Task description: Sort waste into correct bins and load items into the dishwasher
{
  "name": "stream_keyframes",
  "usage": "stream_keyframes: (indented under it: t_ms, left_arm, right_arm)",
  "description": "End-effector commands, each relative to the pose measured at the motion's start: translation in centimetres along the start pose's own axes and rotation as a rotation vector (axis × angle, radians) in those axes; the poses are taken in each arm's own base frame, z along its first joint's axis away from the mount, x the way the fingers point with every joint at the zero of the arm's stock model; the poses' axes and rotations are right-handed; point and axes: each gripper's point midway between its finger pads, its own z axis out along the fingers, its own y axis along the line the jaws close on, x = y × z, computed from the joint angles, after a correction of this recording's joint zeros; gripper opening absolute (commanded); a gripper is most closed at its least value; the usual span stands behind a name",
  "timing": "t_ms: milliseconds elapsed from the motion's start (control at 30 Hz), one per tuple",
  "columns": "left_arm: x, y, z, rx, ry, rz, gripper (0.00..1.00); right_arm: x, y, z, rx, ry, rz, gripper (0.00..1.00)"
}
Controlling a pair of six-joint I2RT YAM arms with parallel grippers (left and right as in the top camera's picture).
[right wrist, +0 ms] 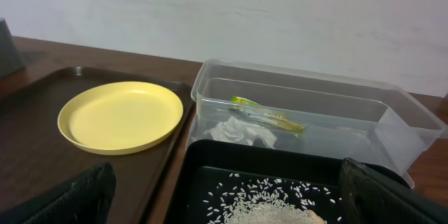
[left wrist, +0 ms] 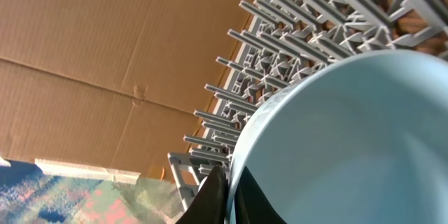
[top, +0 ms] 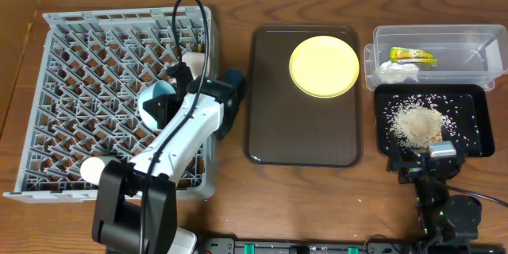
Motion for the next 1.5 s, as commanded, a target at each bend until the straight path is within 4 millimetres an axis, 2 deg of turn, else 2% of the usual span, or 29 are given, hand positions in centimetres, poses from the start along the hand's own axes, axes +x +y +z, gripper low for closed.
stream_keyframes:
  t_ms: [0, 133, 500, 600, 700, 800, 1033, 1133, 1267, 1300, 1467]
  left_arm:
    - [0.4, 1.0, 1.4, -0.056, 0.019, -0.032, 0.08]
    - [0.7, 0.6, 1.7, -0.036, 0.046, -0.056, 0.08]
    - [-0.4, -0.5, -1.0, -0.001, -0.052, 0.025, 0.08]
    - [-0.4, -0.7, -1.7, 0.009, -0.073, 0.050, 0.13]
    - [-0.6, -1.0, -2.4, 0.020, -0.094, 0.061, 0.10]
    - [-0.8, -0.6, -2.4, 0.000, -0.108, 0.073, 0.07]
    - [-0.3, -0.6, -2.2, 0.028, -0.072, 0.011, 0.08]
    - [0.6, 0.2, -2.0, 0.111, 0.030, -0.155, 0.17]
    - [0.6, 3.2, -1.4, 0.217, 0.141, -0.388, 0.48]
    - [0.7, 3.7, -1.2, 0.262, 0.170, -0.432, 0.52]
    - [0.4, 3.4, -1.1, 0.657, 0.295, -0.547, 0.56]
  right_arm:
    - [0.1, -0.3, 0.0, 0.014, 0.001, -0.009, 0.99]
    - [0.1, -0.3, 0.0, 0.014, 0.001, -0.009, 0.99]
    - [0.1, -0.3, 0.0, 0.014, 0.001, -0.009, 0.99]
    - [0.1, -0.3, 0.0, 0.014, 0.001, -0.009, 0.99]
    - [0.1, -0.3, 0.0, 0.014, 0.001, -0.009, 0.99]
    - [0.1, -0.3, 0.0, 0.014, 0.001, -0.009, 0.99]
    - [0.1, -0.3, 0.0, 0.014, 0.001, -0.009, 0.99]
    - [0.1, -0.3, 0.0, 0.014, 0.001, -0.009, 0.99]
    - [0.1, -0.3, 0.0, 0.014, 0.001, -0.009, 0.99]
    - [0.1, -0.3, 0.0, 0.014, 0.001, -0.009, 0.99]
    - [0.1, -0.3, 0.0, 0.014, 0.001, -0.009, 0.99]
